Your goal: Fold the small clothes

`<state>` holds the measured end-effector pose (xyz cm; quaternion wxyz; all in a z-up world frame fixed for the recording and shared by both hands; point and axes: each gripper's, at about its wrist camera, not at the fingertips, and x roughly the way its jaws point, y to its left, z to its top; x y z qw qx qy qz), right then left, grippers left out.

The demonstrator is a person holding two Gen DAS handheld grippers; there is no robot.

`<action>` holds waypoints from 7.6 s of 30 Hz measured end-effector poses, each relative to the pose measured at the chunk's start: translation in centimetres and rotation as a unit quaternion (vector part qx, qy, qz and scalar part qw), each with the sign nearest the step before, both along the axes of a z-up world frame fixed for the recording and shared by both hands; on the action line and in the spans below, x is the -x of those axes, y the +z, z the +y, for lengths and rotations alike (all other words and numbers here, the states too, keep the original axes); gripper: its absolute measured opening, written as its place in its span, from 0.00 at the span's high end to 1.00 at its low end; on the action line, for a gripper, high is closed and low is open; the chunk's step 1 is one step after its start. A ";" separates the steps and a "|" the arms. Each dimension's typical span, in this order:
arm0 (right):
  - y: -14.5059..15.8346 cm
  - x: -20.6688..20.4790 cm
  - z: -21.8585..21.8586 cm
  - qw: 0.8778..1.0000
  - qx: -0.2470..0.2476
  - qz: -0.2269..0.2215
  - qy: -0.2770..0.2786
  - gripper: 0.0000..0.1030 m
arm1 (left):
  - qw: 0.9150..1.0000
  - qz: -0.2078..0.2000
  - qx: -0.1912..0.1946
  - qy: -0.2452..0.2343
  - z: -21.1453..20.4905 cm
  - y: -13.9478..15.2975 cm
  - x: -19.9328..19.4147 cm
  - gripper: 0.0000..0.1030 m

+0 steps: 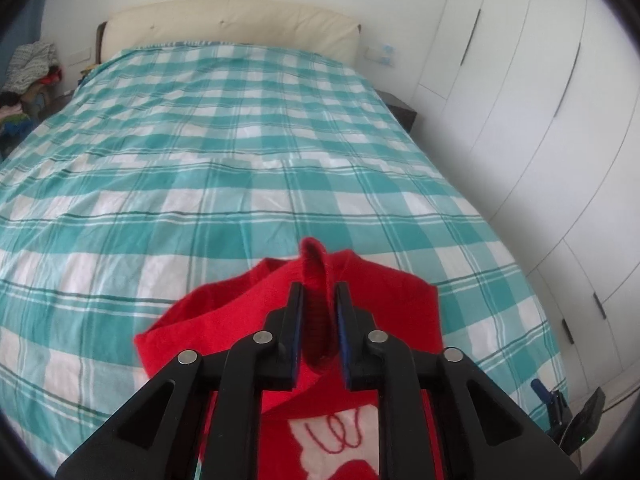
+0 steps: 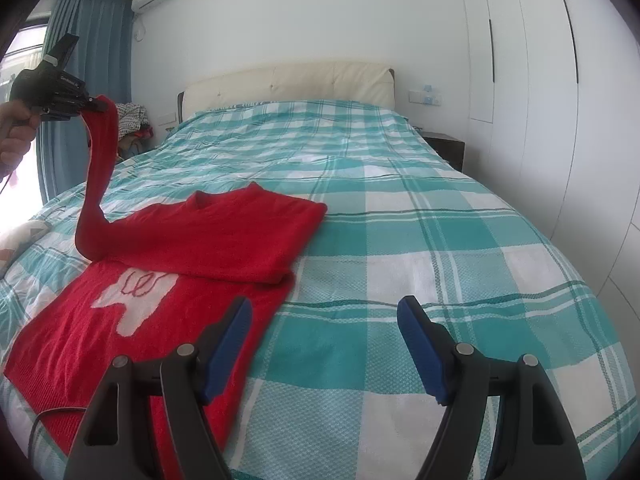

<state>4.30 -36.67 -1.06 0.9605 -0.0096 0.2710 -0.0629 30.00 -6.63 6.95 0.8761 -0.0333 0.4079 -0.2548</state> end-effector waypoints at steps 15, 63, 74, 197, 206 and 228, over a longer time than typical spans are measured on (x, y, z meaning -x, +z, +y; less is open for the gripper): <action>1.1 0.4 -1.0 1.000 -0.026 -0.011 -0.009 0.28 | 0.984 -0.021 -0.148 0.092 8.7 -6.2 6.2 0.10; 1.9 -12.3 8.0 0.993 -0.016 0.115 -0.018 0.41 | 0.969 -0.022 -0.111 0.221 17.7 -17.8 11.2 0.08; 7.6 -4.7 8.5 0.987 0.146 0.064 -0.034 0.37 | 0.964 -0.029 -0.102 0.243 18.6 -17.6 11.9 0.08; -5.9 -2.9 5.7 0.989 -0.057 0.093 0.097 0.22 | 0.973 0.011 -0.163 0.166 7.8 -20.8 15.3 0.01; -6.9 -3.2 5.8 0.988 -0.057 0.109 0.097 0.22 | 0.972 0.013 -0.164 0.165 7.9 -20.9 15.3 0.01; -7.2 -3.3 5.7 0.987 -0.062 0.114 0.095 0.22 | 0.972 0.017 -0.164 0.165 7.9 -21.2 15.2 0.00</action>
